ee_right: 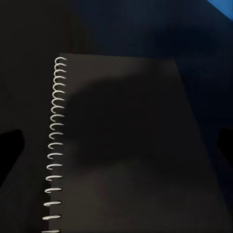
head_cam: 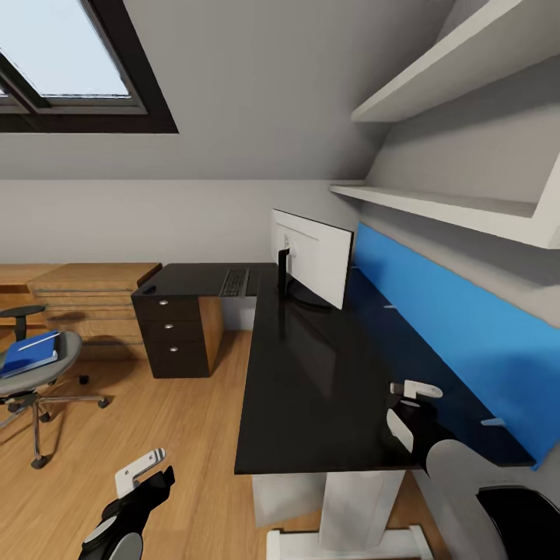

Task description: In the bedroom, organize the workspace by keeping the computer under the desk, ensuring the monitor is on the desk, placing the keyboard on the desk next to the monitor, placing the mouse on the desk next to the keyboard, moving the folder from the swivel chair onto the desk next to the mouse, stacking the notebook on top of the folder with the pen on top of the notebook, and positioning the swivel chair next to the desk.

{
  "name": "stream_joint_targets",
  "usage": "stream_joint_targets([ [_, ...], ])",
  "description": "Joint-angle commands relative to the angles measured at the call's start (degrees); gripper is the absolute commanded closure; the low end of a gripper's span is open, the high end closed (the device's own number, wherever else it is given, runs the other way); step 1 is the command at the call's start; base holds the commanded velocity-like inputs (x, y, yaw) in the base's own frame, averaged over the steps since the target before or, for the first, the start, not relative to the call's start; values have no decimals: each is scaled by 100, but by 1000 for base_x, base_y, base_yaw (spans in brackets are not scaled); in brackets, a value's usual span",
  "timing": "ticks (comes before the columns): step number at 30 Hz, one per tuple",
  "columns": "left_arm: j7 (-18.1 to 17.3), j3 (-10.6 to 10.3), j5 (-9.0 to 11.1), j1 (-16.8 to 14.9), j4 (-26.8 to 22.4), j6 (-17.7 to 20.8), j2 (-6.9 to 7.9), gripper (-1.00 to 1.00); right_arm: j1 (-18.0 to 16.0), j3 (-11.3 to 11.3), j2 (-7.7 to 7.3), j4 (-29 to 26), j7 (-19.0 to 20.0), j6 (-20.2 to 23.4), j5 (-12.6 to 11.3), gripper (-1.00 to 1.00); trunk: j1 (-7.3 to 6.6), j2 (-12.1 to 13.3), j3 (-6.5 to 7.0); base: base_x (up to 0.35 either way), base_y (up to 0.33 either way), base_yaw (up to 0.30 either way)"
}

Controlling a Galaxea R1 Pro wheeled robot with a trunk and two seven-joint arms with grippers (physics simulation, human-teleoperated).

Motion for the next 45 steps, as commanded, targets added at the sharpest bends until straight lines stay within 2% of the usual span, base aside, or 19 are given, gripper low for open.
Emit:
stream_joint_targets([
  [1, 44, -12, 27, -5, -8, 15, 6, -100, -2, 49, -6, -20, -32, 42, -39, -100, 0, -4, -7, 0, 0, 0],
  [11, 36, -12, 22, -4, -4, 15, 9, -100, -2, 36, -28, -179, 449, -217, -24, -100, 0, -4, -7, 215, 0, 0],
  [22, 35, -12, 27, -5, 1, 24, 8, -100, -2, 36, -121, -188, 529, -237, -21, -100, 0, -4, -7, 287, -38, 0],
  [30, 35, -21, 15, -5, 1, 30, 8, -100, -2, 39, -235, -137, 604, -238, -21, -100, 0, -4, -7, 55, -51, 0],
  [34, 35, -111, 12, -4, 1, 28, 14, -100, -2, 38, -299, -128, 699, -238, -26, -100, 0, -4, -7, 108, -206, 0],
  [45, 32, -162, 28, -5, -56, 20, 28, -100, -2, 30, -361, -110, 840, -183, -34, -100, 0, -4, -7, 44, -74, 0],
])
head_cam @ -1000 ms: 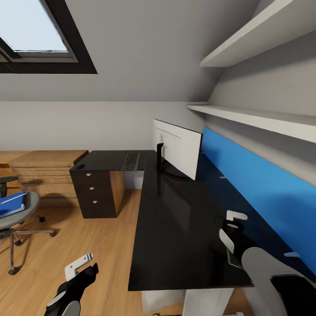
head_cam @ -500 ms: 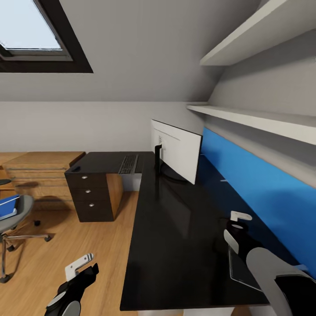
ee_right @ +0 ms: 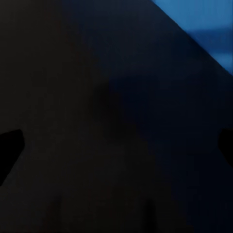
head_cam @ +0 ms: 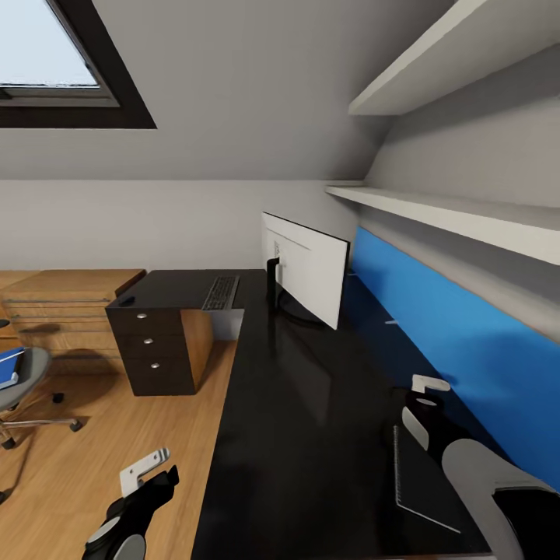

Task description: In the bedroom, organize the workspace by keeping the computer under the desk, ensuring the monitor is on the desk, placing the keyboard on the desk next to the monitor, placing the mouse on the desk next to the keyboard, moving the folder from the swivel chair onto the desk next to the mouse, stacking the notebook on top of the folder with the pen on top of the notebook, and positioning the swivel chair next to the desk.

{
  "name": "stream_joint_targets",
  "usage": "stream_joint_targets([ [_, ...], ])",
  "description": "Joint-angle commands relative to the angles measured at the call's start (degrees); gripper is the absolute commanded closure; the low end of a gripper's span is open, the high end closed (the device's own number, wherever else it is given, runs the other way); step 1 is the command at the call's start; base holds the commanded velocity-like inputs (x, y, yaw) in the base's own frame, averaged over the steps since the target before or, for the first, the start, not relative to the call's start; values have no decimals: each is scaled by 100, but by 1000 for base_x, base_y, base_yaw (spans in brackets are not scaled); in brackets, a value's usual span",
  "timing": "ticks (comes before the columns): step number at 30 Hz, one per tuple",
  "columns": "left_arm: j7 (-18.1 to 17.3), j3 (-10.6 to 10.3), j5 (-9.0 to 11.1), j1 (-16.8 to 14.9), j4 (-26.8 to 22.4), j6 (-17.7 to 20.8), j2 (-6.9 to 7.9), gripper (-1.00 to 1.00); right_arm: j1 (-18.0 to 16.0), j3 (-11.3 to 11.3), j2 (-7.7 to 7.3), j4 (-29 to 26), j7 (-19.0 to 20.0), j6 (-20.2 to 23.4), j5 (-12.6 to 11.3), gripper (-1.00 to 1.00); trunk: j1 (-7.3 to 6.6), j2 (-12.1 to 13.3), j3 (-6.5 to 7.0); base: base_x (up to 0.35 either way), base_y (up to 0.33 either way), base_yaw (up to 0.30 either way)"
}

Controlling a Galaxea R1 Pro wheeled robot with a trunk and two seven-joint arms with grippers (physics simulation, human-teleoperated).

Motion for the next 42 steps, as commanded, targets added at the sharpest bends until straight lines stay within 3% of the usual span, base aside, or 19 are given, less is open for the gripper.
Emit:
stream_joint_targets([
  [1, 43, -8, 33, -5, -32, 14, 7, -100, -2, 47, -7, -12, -32, 45, -45, -100, 0, -4, -7, 8, -13, 0],
  [7, 47, 3, 51, -6, -198, 7, 10, -100, -2, 32, -32, -17, -7, 377, -69, -100, 0, -4, -7, 3, -6, 0],
  [8, 53, 11, 55, -3, -235, 3, 11, -100, -2, 21, -92, -25, 84, 668, -96, -100, 22, -44, -25, 0, 0, 0],
  [12, 57, 14, 56, -5, -248, 2, 12, -100, -2, 10, -122, -28, 222, 796, -106, -100, 110, -204, -96, 0, 0, 0],
  [42, 65, 16, 55, -5, -252, 1, 12, -100, -2, 5, -139, -37, 313, 927, -103, -100, 769, -1407, -635, 0, 0, 0],
])
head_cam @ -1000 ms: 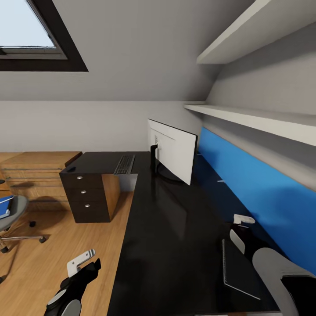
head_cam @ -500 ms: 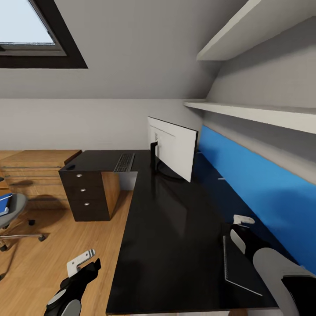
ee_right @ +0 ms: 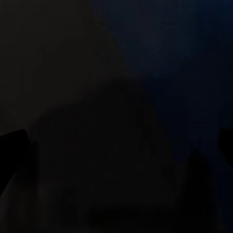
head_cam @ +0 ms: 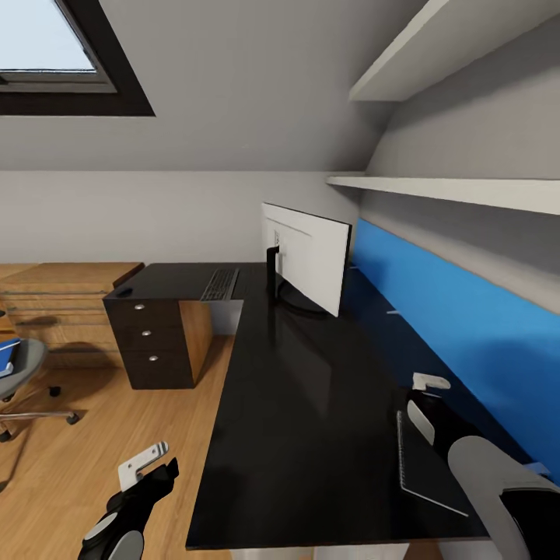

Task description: In the bedroom, organize the workspace by keeping the computer under the desk, ensuring the monitor is on the desk, placing the keyboard on the desk next to the monitor, placing the mouse on the desk next to the keyboard, moving the folder from the swivel chair onto the desk next to the mouse, stacking the notebook on top of the folder with the pen on top of the notebook, and positioning the swivel chair next to the desk.

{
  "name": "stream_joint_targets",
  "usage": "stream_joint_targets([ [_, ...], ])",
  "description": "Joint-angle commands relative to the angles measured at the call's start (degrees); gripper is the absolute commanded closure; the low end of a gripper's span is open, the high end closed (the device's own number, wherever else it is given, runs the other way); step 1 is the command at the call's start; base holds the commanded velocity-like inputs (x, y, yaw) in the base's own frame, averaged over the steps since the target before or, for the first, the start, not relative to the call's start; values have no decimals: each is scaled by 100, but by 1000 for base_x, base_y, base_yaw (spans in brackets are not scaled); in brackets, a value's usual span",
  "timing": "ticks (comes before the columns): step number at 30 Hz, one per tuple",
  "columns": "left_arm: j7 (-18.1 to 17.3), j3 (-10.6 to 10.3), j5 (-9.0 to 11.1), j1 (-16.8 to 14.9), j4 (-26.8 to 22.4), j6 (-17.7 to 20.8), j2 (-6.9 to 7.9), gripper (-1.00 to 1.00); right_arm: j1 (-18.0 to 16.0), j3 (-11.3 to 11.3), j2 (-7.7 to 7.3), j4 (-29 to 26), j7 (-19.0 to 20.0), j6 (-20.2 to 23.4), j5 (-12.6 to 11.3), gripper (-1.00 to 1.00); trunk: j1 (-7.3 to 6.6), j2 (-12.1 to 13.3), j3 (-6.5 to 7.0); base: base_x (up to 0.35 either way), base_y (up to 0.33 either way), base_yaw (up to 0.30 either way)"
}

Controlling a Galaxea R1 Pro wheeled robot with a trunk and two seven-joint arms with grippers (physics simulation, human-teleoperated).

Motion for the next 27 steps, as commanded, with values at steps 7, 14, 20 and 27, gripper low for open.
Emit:
stream_joint_targets([
  [7, 44, -16, 28, -7, -6, 15, 6, -100, 2, 47, -5, 282, -30, 55, -59, -100, 45, -84, -44, 0, 0, 0],
  [14, 44, -20, 23, -6, 3, 14, 6, -100, 2, 47, -5, 282, -33, 53, -59, -100, 45, -84, -44, 0, 0, 0],
  [20, 44, -20, 22, -4, 8, 9, 6, -100, 2, 47, -5, 282, -34, 51, -59, -100, 45, -84, -44, -18, 0, 0],
  [27, 44, -21, 21, -5, 10, 9, 6, -100, 2, 47, -4, 282, -34, 48, -53, -100, 45, -84, -44, -150, 0, 0],
])
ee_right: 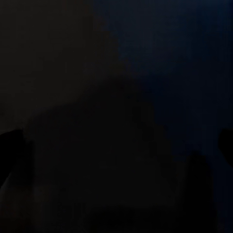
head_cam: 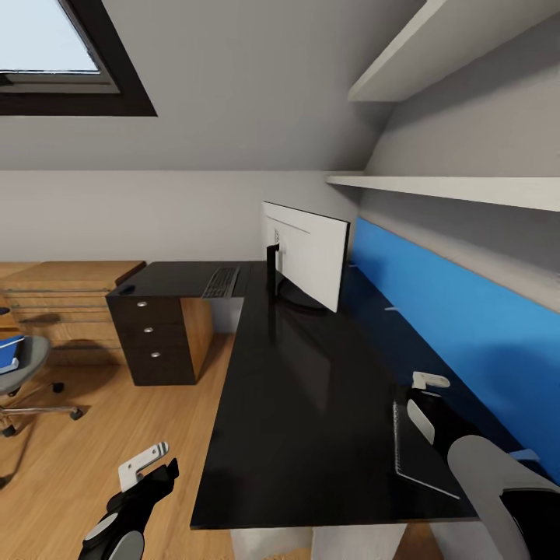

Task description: In the bedroom, organize the workspace by keeping the computer under the desk, ensuring the monitor is on the desk, placing the keyboard on the desk next to the monitor, placing the mouse on the desk next to the keyboard, moving the folder from the swivel chair onto the desk next to the mouse, stacking the notebook on top of the folder with the pen on top of the notebook, and positioning the swivel chair next to the desk.

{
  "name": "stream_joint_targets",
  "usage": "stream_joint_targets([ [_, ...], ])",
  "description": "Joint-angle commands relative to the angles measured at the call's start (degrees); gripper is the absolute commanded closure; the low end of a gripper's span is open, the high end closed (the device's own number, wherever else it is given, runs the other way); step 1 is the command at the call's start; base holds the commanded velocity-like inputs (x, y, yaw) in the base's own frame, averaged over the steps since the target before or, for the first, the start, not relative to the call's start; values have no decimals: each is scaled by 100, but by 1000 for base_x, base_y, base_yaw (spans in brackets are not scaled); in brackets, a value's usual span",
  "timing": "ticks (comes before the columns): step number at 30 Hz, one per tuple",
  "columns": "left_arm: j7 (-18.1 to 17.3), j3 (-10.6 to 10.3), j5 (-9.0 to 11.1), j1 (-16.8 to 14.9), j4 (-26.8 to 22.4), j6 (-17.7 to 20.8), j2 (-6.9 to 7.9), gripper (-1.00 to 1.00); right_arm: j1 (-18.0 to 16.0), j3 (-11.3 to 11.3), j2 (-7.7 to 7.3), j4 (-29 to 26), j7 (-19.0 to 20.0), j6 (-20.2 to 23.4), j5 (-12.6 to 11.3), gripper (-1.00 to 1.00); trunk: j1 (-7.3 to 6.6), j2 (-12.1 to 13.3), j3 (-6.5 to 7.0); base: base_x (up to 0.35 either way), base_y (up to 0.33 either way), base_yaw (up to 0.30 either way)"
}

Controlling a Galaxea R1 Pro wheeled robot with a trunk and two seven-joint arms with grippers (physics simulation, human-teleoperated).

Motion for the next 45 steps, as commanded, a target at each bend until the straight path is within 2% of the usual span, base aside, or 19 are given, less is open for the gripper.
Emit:
stream_joint_targets([
  [1, 44, -11, 29, -6, -9, 15, 5, -100, 2, 48, -5, 328, -30, 67, -68, -100, -1, -3, -7, -53, 0, 0],
  [35, 44, -11, 29, -5, -9, 21, 5, -100, 2, 57, 3, 328, -37, 61, -55, -100, -1, -3, -7, -155, 0, 0],
  [45, 44, -11, 29, -6, -9, 21, 5, -100, 2, 57, 3, 328, -38, 58, -49, -100, -1, -3, -7, -38, 0, 0],
])
